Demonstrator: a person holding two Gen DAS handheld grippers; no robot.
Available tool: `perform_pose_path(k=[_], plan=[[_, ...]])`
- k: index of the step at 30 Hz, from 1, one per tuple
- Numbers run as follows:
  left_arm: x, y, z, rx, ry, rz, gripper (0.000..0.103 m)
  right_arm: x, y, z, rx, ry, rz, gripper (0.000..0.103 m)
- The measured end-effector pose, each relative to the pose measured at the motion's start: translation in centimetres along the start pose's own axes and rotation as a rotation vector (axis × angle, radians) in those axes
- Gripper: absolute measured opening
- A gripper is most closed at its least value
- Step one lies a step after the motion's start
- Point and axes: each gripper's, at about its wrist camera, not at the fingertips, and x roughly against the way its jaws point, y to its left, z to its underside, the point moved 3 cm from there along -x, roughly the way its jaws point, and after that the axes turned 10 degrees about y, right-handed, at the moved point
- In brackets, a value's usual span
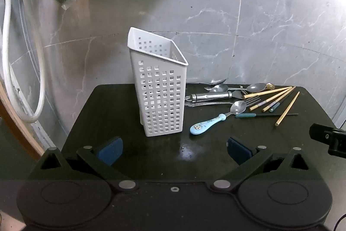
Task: Organize utensils
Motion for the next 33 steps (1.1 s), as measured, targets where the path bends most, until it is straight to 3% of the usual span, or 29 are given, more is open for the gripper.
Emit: perform_pose_path(k=[33], plan=[[-0.62,0.00,0.14,0.001,0.021,0.007,0.102,-0.43,0.23,-0.18,-0.002,0.007,0.001,0.103]])
